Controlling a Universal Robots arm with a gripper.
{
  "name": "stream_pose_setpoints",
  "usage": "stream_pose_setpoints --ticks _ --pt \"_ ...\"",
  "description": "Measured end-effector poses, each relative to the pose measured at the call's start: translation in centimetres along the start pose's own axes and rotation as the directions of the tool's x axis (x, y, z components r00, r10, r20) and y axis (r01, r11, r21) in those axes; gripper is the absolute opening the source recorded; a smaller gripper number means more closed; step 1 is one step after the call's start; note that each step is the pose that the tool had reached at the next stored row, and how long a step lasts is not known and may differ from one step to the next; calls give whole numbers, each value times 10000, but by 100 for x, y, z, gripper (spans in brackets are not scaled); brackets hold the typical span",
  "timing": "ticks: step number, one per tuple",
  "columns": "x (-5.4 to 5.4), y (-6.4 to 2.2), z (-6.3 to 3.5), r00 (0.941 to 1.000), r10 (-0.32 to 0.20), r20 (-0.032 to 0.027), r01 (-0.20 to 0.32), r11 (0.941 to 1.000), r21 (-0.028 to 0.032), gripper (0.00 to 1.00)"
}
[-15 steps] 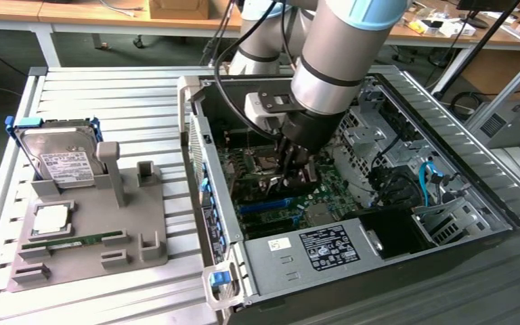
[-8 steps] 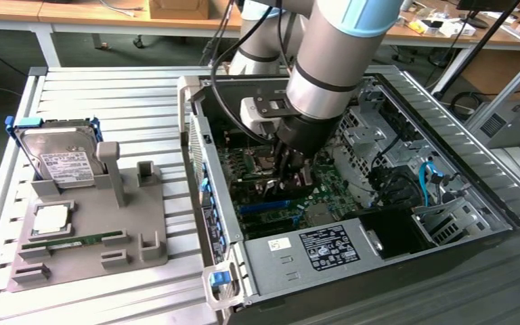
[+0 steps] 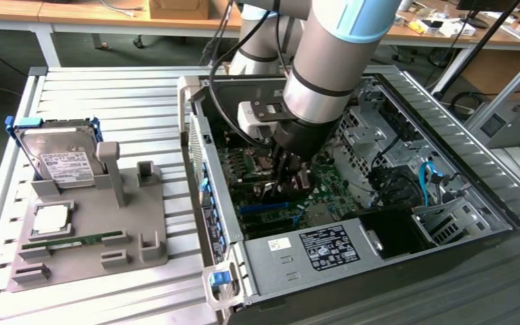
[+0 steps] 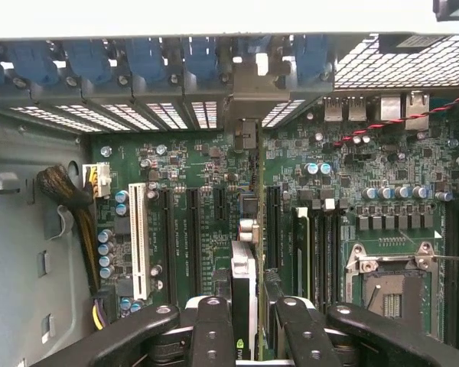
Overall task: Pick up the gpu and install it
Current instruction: 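Insert the gpu into the slot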
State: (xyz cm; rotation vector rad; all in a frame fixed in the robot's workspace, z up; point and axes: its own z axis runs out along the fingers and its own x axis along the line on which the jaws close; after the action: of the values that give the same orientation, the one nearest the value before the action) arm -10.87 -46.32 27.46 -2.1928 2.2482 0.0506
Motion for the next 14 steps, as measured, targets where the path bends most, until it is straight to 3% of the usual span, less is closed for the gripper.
stream_pose_setpoints --ticks 14 --pt "1 31 39 10000 1 -8 -1 10000 4 27"
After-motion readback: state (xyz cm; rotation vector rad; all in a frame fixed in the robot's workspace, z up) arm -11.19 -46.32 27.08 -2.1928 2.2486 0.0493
